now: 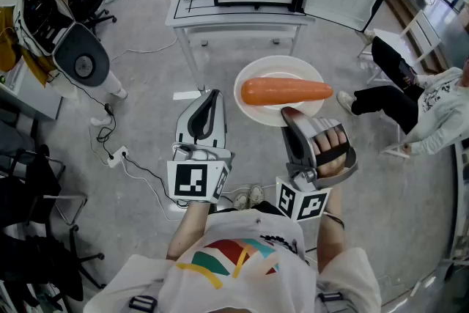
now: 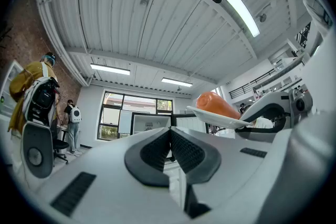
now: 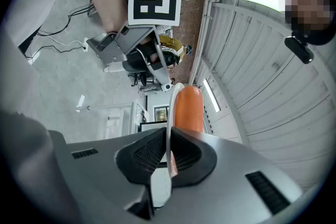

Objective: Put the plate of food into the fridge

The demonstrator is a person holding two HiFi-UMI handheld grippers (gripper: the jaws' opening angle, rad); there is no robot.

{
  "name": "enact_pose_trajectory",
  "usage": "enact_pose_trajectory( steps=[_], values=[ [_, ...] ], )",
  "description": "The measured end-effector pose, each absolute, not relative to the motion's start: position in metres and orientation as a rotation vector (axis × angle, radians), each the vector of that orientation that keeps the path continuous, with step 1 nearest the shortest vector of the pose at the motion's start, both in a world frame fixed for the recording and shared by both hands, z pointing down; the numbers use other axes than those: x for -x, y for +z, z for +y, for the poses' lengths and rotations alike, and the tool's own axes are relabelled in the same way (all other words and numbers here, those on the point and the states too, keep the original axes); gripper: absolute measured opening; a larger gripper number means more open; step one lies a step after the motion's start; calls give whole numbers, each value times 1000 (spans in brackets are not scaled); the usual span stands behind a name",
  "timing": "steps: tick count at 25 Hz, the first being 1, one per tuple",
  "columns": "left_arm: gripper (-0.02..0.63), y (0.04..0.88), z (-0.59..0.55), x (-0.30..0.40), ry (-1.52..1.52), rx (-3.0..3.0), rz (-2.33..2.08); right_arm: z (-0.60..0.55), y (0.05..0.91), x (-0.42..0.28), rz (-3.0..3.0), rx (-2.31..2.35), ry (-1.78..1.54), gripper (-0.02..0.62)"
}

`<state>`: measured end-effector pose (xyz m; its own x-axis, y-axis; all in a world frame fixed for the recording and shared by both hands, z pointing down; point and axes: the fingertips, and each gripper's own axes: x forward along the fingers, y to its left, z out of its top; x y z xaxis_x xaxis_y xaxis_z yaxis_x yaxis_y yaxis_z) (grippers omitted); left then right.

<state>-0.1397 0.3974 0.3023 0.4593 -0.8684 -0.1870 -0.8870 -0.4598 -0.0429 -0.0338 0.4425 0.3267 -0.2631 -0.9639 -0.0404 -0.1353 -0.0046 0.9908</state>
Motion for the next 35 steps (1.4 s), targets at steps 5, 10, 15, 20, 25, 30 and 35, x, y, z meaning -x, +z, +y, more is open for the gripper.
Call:
enact_pose_trajectory(
  steps=[5,10,15,20,25,30,35],
  values=[
    [8,303,399,146,209,2564,1552,446,327,34,-1496,-1198,-1345,23],
    [8,306,400,138,198,2574,1542,446,330,30,-1500,-1201,-1335,23],
    [8,308,400,127,193,2578,1535,448,333,23,-1539,-1194,-1337,26],
    [8,307,395,116,189,2574,1545,443,330,11,-1547,-1200,-1339,28],
    [8,306,388,103,200,2565,1550,435,327,-4,-1555,-1202,-1347,28],
    [8,304,375,87,221,2549,1556,423,329,-17,-1579,-1181,-1353,28],
    [8,308,362,80,213,2539,1588,405,334,-26,-1593,-1152,-1367,29]
  ],
)
